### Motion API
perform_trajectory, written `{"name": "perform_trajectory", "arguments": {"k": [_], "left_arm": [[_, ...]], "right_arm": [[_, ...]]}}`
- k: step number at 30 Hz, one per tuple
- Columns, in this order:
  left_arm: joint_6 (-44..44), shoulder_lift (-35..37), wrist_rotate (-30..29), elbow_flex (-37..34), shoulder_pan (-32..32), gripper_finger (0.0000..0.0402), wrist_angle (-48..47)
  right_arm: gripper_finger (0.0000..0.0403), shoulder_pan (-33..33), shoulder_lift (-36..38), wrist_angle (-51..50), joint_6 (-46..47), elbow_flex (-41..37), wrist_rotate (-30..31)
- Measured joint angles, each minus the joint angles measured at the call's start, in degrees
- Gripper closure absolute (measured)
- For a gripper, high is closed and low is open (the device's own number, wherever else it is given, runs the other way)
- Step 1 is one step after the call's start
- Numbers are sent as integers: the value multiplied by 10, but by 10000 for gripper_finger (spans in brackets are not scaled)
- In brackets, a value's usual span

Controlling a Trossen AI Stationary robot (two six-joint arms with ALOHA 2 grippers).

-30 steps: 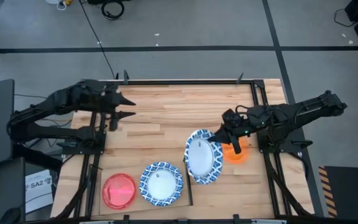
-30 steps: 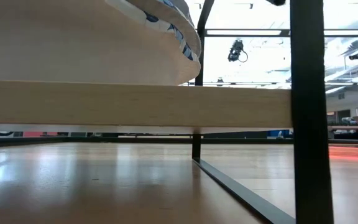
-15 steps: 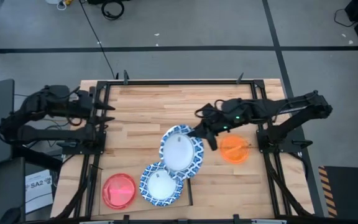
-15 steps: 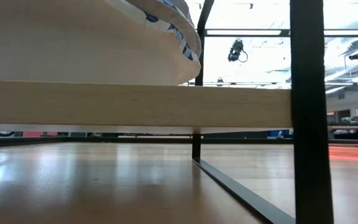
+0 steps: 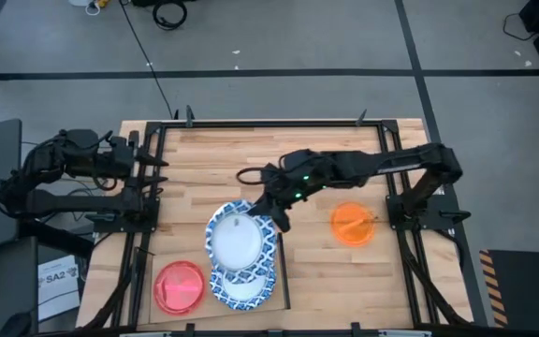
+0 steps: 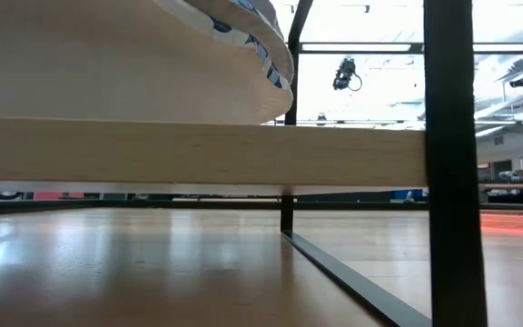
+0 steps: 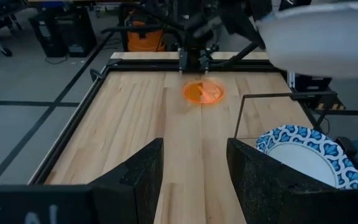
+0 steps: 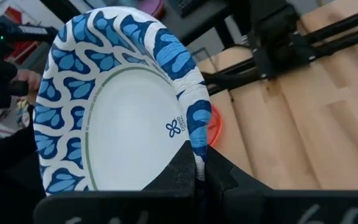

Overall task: Place and stack plates onto a shelf
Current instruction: Stack the blue bowl on top of the other blue bowl on the shelf

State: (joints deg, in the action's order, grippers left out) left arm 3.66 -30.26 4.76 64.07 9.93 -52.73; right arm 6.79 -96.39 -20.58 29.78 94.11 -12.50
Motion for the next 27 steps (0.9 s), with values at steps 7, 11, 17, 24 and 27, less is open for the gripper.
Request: {"name": "perform_trajectory", "arguments": {"k": [7,11,17,24,27], "left_arm": [[0,0,0,0,0,219,-2],[0,0,0,0,0,219,-2],[0,0,0,0,0,219,-4],[0,0,0,0,0,219,-5],[0,0,0,0,0,219,-7]], "right_arm": [[394,-1,-65,0,0,24,-49],[394,-1,-92,-1,2,24,-58],[394,-1,-126,-3,2,24,-82],[394,-1,-152,-14,1,24,-108],[394,-1,-152,-26,0,24,-106]]}}
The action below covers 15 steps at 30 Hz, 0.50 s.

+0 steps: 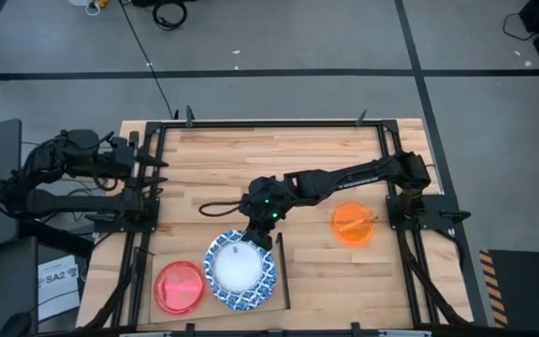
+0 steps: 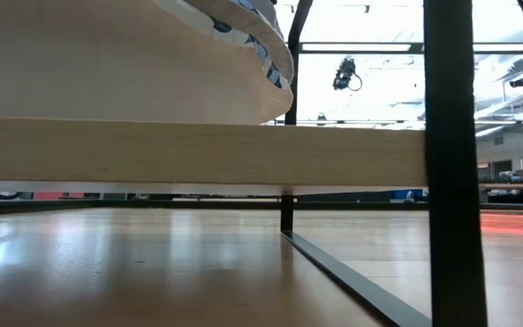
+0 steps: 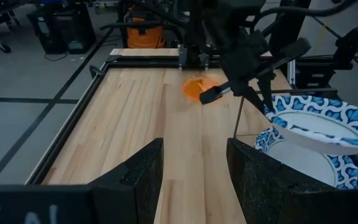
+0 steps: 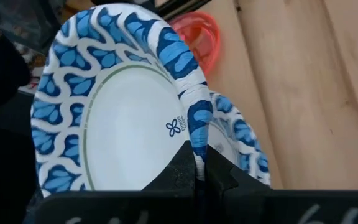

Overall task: Place and stack plates onto a shelf
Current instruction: Stack the blue bowl on top of the other blue bowl on the shelf

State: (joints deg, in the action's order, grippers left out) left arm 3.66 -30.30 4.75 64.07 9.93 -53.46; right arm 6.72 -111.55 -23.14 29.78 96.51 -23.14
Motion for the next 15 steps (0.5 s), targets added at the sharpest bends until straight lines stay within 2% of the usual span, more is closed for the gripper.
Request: {"name": "perform_trajectory", "arguments": {"k": [15], "left_arm": [[0,0,0,0,0,219,-5]], "right_arm": [[394,7,1,-10,-15,-29,35]]}}
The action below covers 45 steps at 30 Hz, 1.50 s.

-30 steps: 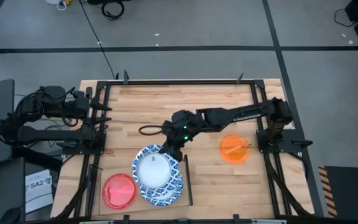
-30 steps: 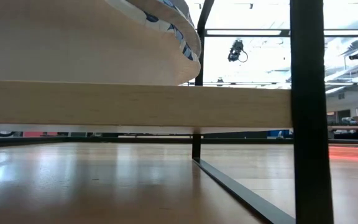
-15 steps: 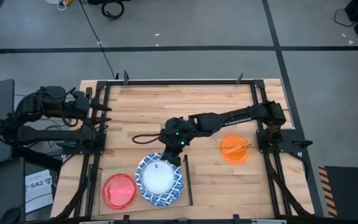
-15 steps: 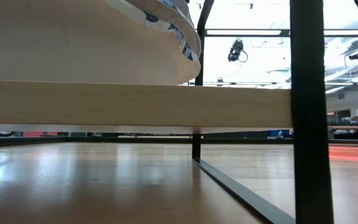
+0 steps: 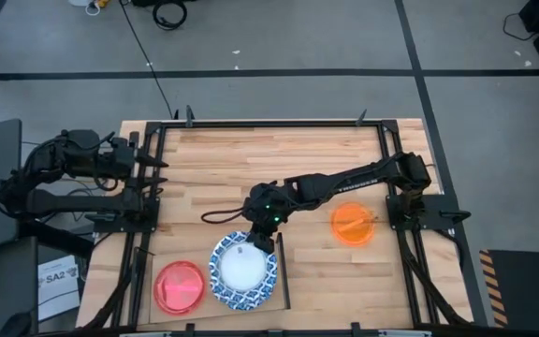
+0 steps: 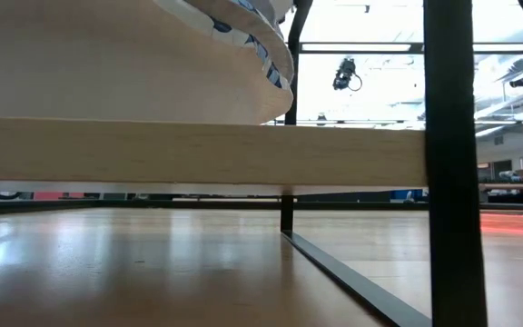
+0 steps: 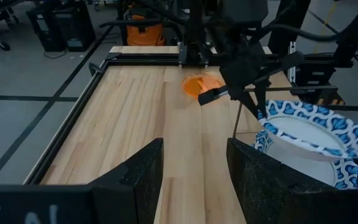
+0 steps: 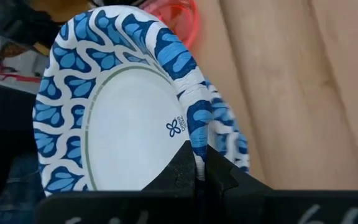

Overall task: Place and stack plates onto a shelf
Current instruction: Stack the blue bowl on top of the other blue bowl on the shelf

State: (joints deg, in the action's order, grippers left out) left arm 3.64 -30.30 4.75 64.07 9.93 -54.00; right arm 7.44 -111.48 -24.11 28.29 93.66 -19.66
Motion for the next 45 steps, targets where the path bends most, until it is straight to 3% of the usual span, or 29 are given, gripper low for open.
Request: {"name": "perform_trajectory", "arguments": {"k": [27,45], "left_arm": [[0,0,0,0,0,219,-8],[0,0,0,0,0,219,-8]], "right_arm": [[369,3,0,0,-30,-1,5],[287,5,0,3,-34,-1,4]]}}
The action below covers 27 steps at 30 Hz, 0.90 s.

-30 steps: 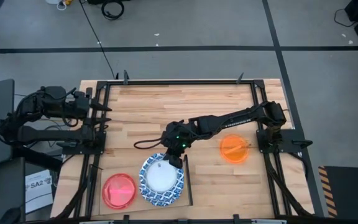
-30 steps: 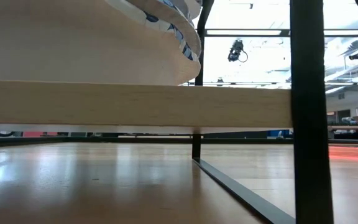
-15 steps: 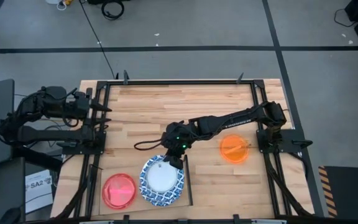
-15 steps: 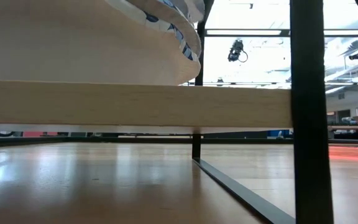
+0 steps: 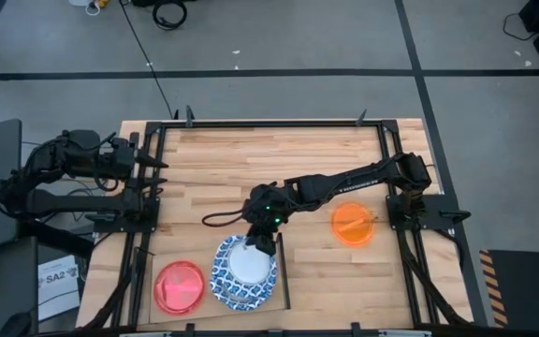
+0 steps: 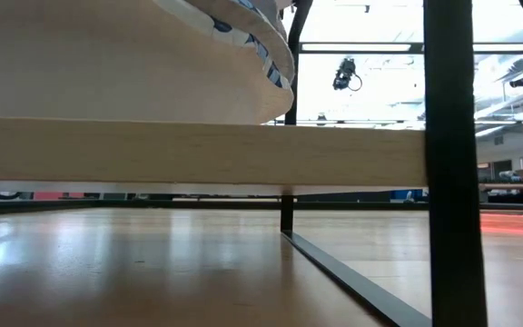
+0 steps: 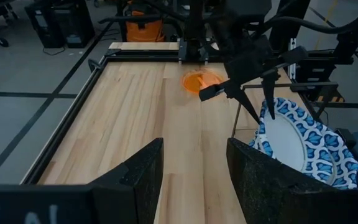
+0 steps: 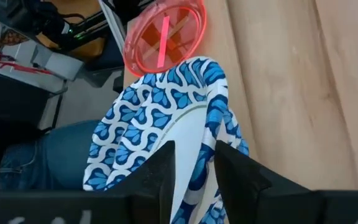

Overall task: Place and stack plates onto a shelf
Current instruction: Stack the blue bowl on top of the other blue bowl on the shelf

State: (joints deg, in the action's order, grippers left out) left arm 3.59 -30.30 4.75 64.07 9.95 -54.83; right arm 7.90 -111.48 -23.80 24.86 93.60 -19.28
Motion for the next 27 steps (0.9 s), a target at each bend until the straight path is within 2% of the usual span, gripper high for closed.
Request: {"name": "perform_trajectory", "arguments": {"k": [6,17,21,27], "left_arm": [[0,0,0,0,0,219,0],[0,0,0,0,0,219,0],[0,0,0,0,0,219,0],[0,0,0,0,0,219,0]], "right_arm": [[287,0,0,17,-35,0,2],[292,0,0,-3,-36,0,2],[314,0,0,-3,-36,0,2],[376,0,0,-3,-17,0,2]]}}
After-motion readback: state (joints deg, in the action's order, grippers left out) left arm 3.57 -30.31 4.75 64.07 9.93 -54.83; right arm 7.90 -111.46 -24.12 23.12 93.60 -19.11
